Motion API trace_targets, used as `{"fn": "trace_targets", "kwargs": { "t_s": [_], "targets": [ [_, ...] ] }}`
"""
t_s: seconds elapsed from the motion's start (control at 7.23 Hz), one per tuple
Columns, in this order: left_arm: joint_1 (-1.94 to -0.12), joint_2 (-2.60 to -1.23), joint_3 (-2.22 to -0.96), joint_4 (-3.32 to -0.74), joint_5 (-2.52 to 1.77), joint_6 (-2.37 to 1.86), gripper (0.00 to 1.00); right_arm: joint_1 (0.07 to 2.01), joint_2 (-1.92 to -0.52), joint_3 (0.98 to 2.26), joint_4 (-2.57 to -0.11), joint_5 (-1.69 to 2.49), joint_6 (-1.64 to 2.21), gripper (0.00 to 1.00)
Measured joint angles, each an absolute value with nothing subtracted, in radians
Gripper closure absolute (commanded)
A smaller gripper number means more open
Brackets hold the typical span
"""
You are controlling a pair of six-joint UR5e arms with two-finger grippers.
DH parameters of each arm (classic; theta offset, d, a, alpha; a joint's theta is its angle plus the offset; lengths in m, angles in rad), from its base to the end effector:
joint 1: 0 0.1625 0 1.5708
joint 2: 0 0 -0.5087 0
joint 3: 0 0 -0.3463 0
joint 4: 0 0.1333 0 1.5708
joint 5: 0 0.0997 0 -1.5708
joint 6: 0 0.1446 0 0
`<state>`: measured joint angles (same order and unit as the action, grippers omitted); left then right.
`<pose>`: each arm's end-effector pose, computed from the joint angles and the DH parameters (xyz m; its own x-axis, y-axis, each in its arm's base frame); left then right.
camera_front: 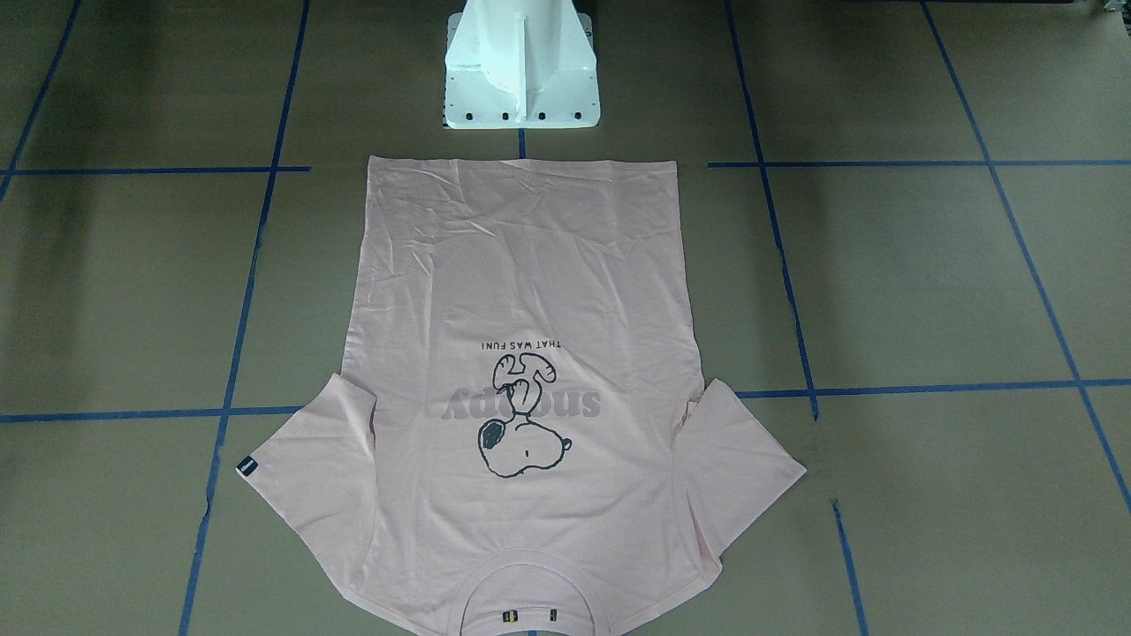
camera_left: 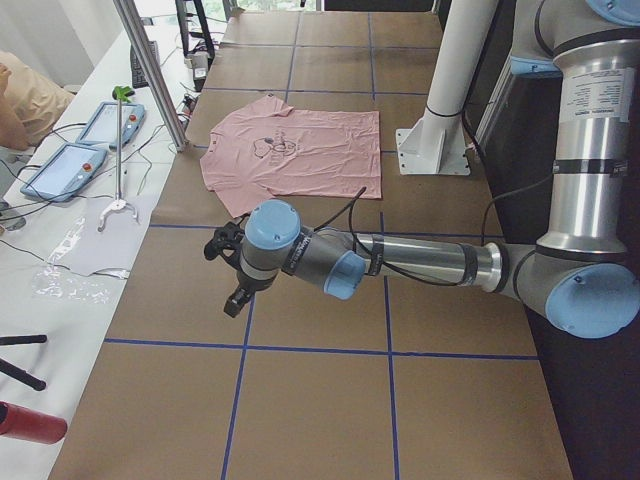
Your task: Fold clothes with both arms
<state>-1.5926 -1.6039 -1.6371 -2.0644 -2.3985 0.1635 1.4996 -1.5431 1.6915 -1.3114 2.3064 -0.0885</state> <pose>-0.0377 -0.4981 0.6620 0.6792 0.5263 -0.5115 -0.0937 0.7534 0.6508 0.0013 -0.4920 0.6787 0.7120 -0.3979 0.5785 0.1287 0.8840 0.4495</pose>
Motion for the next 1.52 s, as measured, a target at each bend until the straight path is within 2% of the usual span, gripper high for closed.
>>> {"fn": "trace_targets", "kwargs": {
  "t_s": [0.28,0.55,0.69,0.83,0.97,1.25,1.52],
  "targets": [
    [-1.591,-1.711,-1.560,-2.227,-2.405,0.099,0.00,1.498,-1.498,1.646,-1.261,2.378,-0.069,0.00],
    [-1.561,-1.718,-1.546,-2.368,-2.403,0.010,0.00,1.450,-1.411,1.636,-1.230,2.396,0.171,0.00],
    [-1.524,-1.700,-1.544,-2.430,-2.400,-0.043,0.00,1.381,-1.359,1.633,-1.188,2.352,0.358,0.07],
    [-1.498,-1.690,-1.544,-2.459,-2.398,-0.092,0.00,1.284,-1.309,1.621,-1.135,2.246,0.546,0.21],
    [-1.485,-1.686,-1.544,-2.470,-2.397,-0.119,0.00,1.190,-1.252,1.584,-1.089,2.133,0.701,0.32],
    [-1.474,-1.685,-1.545,-2.477,-2.396,-0.134,0.00,1.048,-1.139,1.452,-1.002,1.958,0.901,0.37],
    [-1.465,-1.684,-1.545,-2.479,-2.396,-0.136,0.00,0.957,-1.096,1.364,-0.948,1.849,0.965,0.38]
  ]
}}
